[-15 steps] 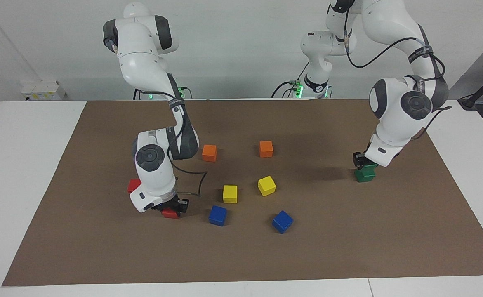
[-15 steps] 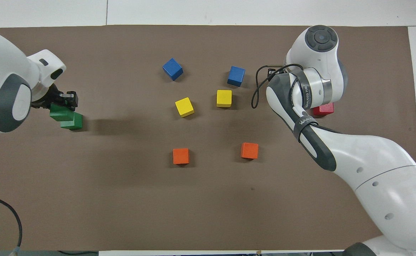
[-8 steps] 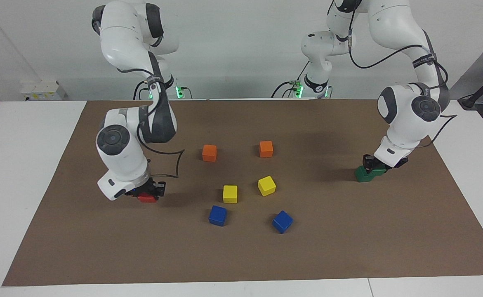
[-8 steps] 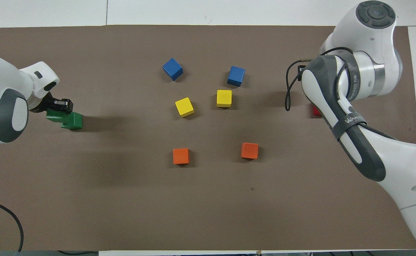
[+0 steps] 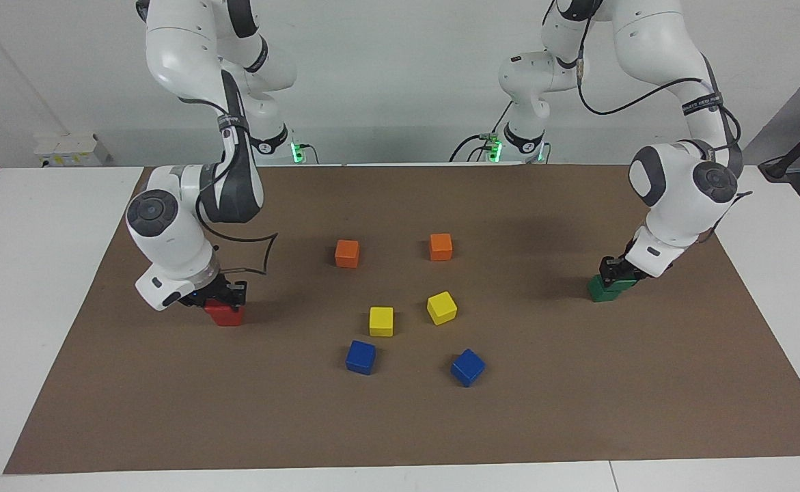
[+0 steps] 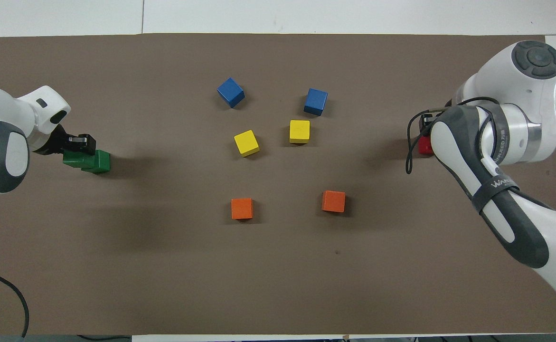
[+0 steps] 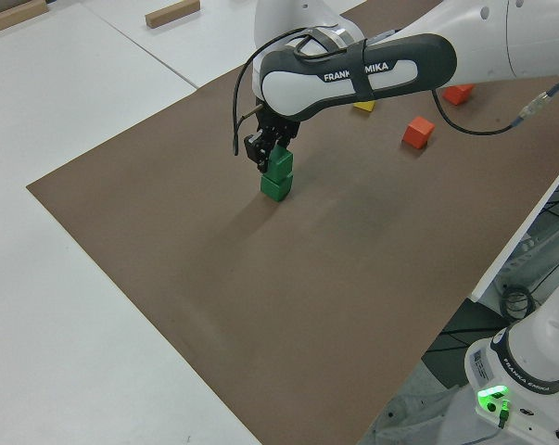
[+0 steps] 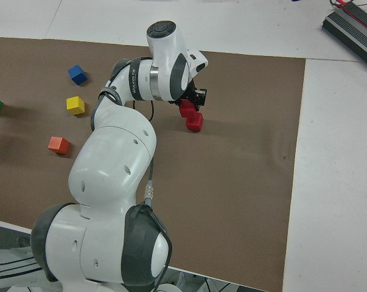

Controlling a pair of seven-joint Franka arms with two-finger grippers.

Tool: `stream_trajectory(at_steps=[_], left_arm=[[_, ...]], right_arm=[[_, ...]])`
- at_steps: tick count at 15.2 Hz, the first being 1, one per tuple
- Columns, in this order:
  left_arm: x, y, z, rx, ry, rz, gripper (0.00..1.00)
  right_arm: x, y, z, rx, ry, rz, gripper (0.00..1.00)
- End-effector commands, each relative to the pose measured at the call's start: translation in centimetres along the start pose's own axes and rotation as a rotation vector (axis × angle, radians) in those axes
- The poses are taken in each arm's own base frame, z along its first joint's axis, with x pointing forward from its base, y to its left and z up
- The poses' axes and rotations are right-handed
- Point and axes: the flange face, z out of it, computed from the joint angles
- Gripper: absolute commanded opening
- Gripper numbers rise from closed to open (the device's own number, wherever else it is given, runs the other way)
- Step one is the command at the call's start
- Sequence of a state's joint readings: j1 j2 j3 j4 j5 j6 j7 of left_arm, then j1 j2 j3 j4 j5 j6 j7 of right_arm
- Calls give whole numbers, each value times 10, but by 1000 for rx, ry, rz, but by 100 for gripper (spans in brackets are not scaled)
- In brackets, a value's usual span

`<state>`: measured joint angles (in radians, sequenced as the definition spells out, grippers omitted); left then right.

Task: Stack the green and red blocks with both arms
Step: 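Stack green on green with the left gripper while the right gripper carries red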

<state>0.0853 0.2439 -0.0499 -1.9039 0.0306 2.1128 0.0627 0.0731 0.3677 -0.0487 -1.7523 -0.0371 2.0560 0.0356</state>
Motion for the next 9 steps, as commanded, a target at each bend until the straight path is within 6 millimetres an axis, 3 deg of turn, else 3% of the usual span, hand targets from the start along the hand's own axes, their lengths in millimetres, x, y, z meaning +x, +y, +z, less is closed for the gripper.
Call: stream_trajectory(at_steps=[1,9], left_arm=[[-12,-6,-6,-20,21,-8,0],[-12,-1,3,-35,48,-21,0]], right_arm=[[-14,0,0,20,11,-17,7],[-17,6,11,21,71,-25,8]])
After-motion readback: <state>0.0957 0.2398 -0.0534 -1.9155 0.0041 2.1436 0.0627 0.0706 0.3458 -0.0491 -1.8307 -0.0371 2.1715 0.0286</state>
